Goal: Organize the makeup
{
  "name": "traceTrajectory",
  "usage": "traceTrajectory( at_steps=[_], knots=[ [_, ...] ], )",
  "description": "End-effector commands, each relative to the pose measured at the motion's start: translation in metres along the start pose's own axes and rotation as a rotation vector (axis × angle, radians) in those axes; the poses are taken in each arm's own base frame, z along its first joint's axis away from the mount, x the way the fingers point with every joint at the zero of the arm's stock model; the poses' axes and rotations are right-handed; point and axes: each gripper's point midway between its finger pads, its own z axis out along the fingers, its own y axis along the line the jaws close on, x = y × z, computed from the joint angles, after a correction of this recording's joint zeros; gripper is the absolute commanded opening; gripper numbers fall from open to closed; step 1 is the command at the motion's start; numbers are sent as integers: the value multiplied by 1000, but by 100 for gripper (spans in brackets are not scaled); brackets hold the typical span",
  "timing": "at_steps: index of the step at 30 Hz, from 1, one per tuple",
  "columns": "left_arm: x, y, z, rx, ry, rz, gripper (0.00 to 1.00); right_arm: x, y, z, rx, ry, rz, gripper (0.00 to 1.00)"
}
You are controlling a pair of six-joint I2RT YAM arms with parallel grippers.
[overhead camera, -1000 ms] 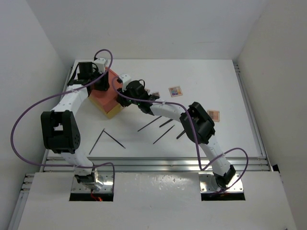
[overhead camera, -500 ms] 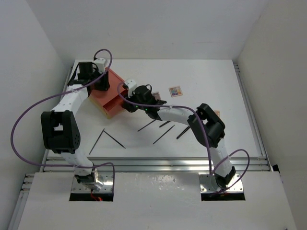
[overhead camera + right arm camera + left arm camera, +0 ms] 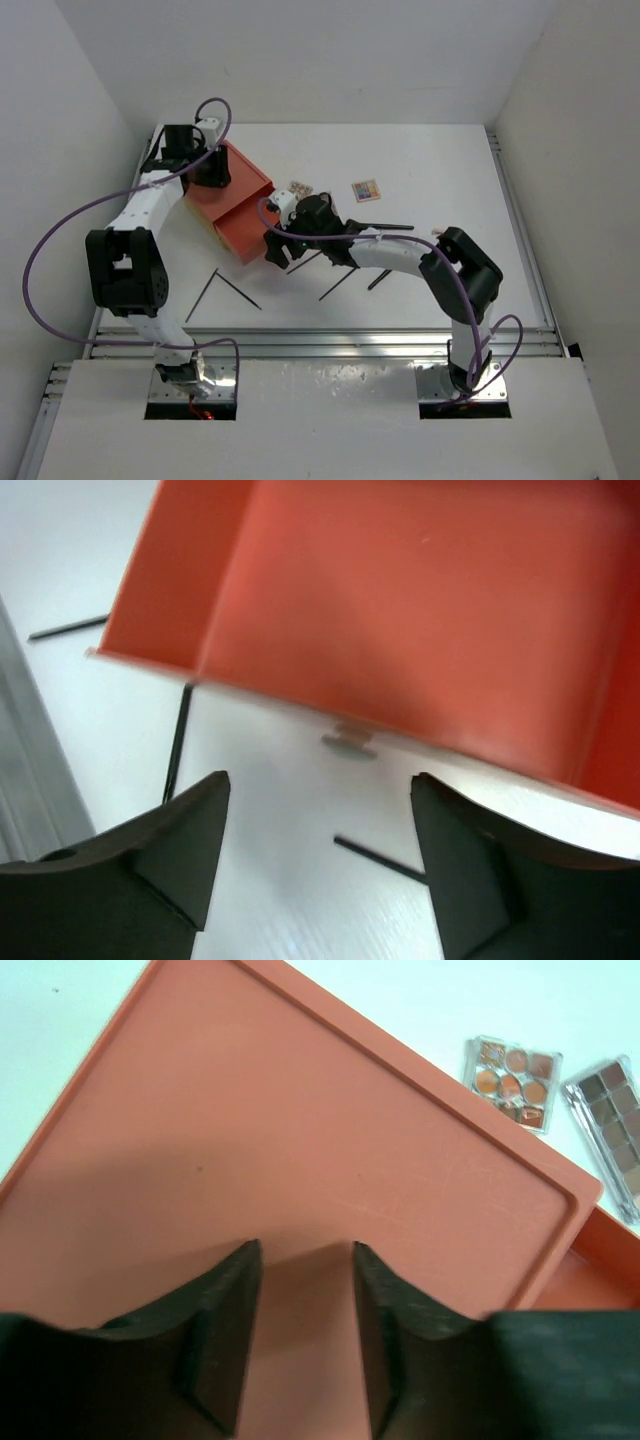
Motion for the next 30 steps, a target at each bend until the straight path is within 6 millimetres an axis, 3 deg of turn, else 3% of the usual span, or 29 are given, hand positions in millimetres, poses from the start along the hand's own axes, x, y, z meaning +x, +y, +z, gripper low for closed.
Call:
traceTrajectory(
  at_steps=[1, 5, 7, 8, 10, 11, 12, 13, 14, 15, 17, 18, 20, 23, 27, 30],
  knots=[
    [-11, -10, -12, 61, 28, -4, 50, -31, 17, -21, -81, -50, -31, 75],
    [-65, -25, -56, 121, -81, 98, 57, -53, 30, -47, -143, -60, -65, 88],
    [-79, -25, -81, 141, -134, 173, 58, -46, 38, -59, -201, -21, -65, 89],
    [-88, -33, -109, 144, -192, 222, 59, -61, 35, -75, -201, -53, -67, 90],
    [-84, -32, -137, 122, -233, 319, 59, -55, 39, -92, -228, -36, -45, 90],
    [-68, -31, -160, 89, -247, 358, 59, -46, 28, -103, -208, -24, -4, 90],
    [-53, -28, -170, 64, -236, 348, 61, -52, 23, -109, -196, -39, 5, 90],
    [-36, -25, -176, 33, -213, 368, 66, -43, 9, -120, -166, -35, 29, 90],
    [6, -26, -168, 47, -132, 365, 68, -40, 6, -124, -156, -33, 41, 90],
    [37, -30, -171, 68, -61, 379, 68, -50, 4, -136, -144, -68, 32, 90],
    [79, -23, -180, 21, 22, 427, 68, -36, -17, -143, -85, -55, 60, 90],
    [117, -22, -172, 28, 110, 403, 68, -37, -21, -148, -72, -64, 62, 90],
    [159, -22, -165, 49, 197, 405, 68, -30, -40, -156, -25, -67, 89, 90],
    [179, -33, -154, 106, 230, 420, 71, -31, -50, -161, -7, -76, 98, 89],
    [227, -23, -135, 107, 362, 456, 71, -27, -60, -165, 19, -69, 97, 89],
    [234, -14, -122, 60, 362, 479, 71, -25, -67, -168, 36, -69, 107, 89]
  ],
)
